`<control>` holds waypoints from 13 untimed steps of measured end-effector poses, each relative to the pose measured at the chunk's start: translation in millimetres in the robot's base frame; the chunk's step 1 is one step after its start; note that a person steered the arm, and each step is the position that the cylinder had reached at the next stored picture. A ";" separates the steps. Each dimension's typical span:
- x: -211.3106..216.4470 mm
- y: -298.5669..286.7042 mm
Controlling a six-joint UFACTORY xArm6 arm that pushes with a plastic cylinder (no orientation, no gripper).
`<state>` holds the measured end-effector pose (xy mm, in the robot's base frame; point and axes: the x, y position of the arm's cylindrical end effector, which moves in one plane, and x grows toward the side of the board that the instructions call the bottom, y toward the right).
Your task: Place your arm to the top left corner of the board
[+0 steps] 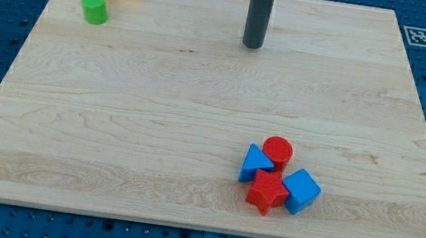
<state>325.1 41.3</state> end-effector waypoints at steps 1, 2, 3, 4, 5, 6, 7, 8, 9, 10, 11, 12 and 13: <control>0.2 0.0; -10.5 -7.9; -53.8 -46.7; -97.7 -107.9; -126.6 -160.0; -132.2 -180.4; -132.3 -181.2; -134.0 -193.9; -133.1 -197.6; -132.7 -177.2; -112.6 -152.3; -62.9 -154.3; -1.5 -159.8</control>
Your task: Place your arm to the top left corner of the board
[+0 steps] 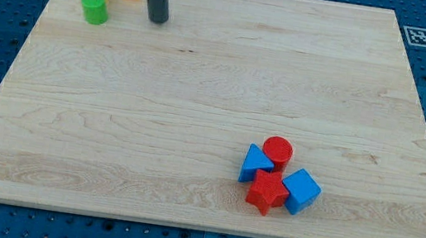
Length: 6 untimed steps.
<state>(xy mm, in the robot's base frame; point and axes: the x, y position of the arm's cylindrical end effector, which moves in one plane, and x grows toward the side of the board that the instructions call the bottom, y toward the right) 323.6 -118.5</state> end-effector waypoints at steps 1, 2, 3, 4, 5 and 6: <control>58.8 -20.2; 84.9 -89.0; 76.7 -158.2; 26.7 -186.6; -30.8 -185.2; -101.9 -172.1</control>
<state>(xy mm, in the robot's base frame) 221.7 -290.5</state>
